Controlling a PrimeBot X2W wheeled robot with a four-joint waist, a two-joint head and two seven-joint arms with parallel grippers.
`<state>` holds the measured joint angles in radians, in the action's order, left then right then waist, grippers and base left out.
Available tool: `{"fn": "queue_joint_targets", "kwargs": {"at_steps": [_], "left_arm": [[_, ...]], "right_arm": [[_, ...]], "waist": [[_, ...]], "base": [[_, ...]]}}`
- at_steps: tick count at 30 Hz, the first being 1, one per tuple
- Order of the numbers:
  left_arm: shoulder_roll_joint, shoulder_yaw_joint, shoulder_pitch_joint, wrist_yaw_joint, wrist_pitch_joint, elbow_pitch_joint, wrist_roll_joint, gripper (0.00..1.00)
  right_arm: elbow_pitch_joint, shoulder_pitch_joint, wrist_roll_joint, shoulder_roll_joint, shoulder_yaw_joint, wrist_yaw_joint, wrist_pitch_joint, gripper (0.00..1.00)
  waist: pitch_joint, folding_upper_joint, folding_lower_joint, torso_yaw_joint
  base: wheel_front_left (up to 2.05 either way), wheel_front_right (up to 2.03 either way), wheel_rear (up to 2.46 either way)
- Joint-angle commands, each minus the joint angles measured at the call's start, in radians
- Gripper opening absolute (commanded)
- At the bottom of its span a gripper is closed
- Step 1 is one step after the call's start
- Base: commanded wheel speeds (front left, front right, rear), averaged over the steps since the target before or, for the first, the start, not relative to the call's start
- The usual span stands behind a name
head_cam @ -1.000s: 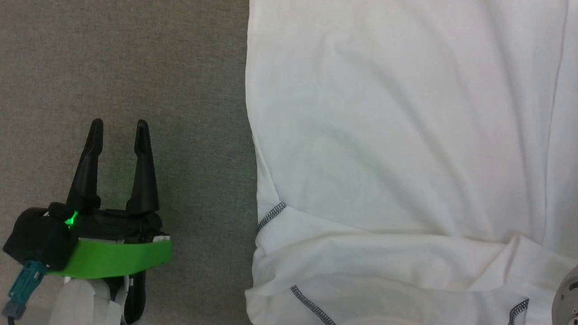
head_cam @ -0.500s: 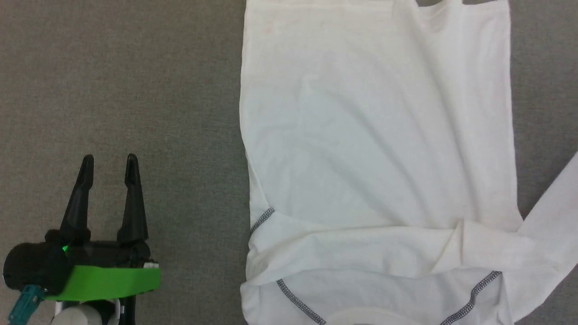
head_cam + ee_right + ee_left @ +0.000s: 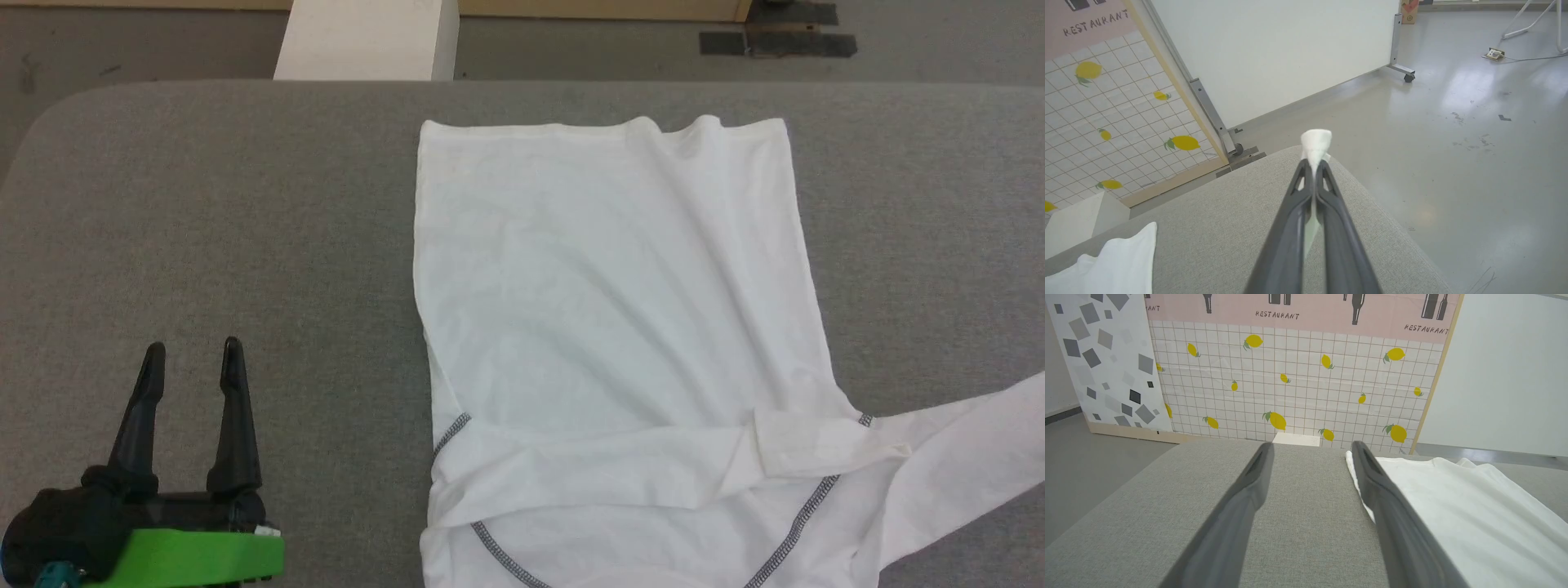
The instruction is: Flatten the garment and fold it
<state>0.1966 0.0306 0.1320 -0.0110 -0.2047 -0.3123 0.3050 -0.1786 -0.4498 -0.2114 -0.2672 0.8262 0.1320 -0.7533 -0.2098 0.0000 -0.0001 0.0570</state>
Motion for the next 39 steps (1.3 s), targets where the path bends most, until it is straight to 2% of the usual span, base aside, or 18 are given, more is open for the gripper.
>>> {"fn": "queue_joint_targets", "kwargs": {"at_steps": [1,5,9,16,22,29,34,35,36,39], "left_arm": [[0.002,0.005,0.018,0.008,0.002,-0.005,0.008,1.0],[-0.002,0.002,0.034,0.014,0.003,-0.009,0.012,1.0],[-0.006,-0.004,0.043,0.018,0.006,-0.014,0.013,1.0],[-0.005,-0.016,0.041,0.02,0.013,-0.021,0.015,1.0],[-0.006,-0.033,0.028,0.016,0.017,-0.014,0.016,1.0],[-0.007,-0.04,0.029,0.016,0.017,-0.004,0.025,1.0],[-0.012,-0.049,0.031,0.014,0.014,0.006,0.031,1.0],[-0.014,-0.051,0.031,0.014,0.012,0.009,0.033,1.0],[-0.017,-0.063,0.029,0.01,0.009,0.025,0.033,1.0],[-0.019,-0.072,0.024,0.008,0.007,0.038,0.033,1.0]], "right_arm": [[-0.025,0.018,-0.013,0.002,-0.012,-0.001,-0.007,0.0],[-0.101,0.038,-0.056,0.019,-0.078,-0.001,-0.041,0.0],[-0.194,0.058,-0.098,0.065,-0.199,-0.001,-0.084,0.0],[-0.335,0.121,-0.145,0.16,-0.513,-0.001,-0.142,0.0],[-0.352,0.167,-0.165,0.203,-0.779,-0.001,-0.139,0.0],[-0.262,0.233,-0.201,0.216,-1.039,-0.001,-0.096,0.0],[-0.125,0.27,-0.197,0.217,-1.177,-0.001,-0.02,0.0],[-0.08,0.277,-0.202,0.217,-1.197,-0.001,0.007,0.0],[0.059,0.281,-0.188,0.217,-1.258,-0.001,0.091,0.0],[0.206,0.269,-0.186,0.217,-1.293,-0.001,0.181,0.0]], "waist": [[0.048,0.0,0.0001,-0.027],[0.074,0.0,0.0001,-0.03],[0.085,0.0,0.0001,-0.029],[0.083,0.0,0.0001,-0.013],[0.089,0.0,0.0001,0.011],[0.101,0.0,0.0001,0.045],[0.102,0.0,0.0001,0.073],[0.103,0.0,0.0001,0.077],[0.105,0.0,0.0001,0.093],[0.108,0.0,0.0001,0.104]], "base": [[0.0,0.0,0.0],[0.0,0.0,0.0],[0.0,0.0,0.0],[0.0,0.0,0.0],[0.0,0.0,0.0],[0.0,0.0,0.0],[0.0,0.0,0.0],[0.0,0.0,0.0],[0.0,0.0,0.0],[0.0,0.0,0.0]]}}
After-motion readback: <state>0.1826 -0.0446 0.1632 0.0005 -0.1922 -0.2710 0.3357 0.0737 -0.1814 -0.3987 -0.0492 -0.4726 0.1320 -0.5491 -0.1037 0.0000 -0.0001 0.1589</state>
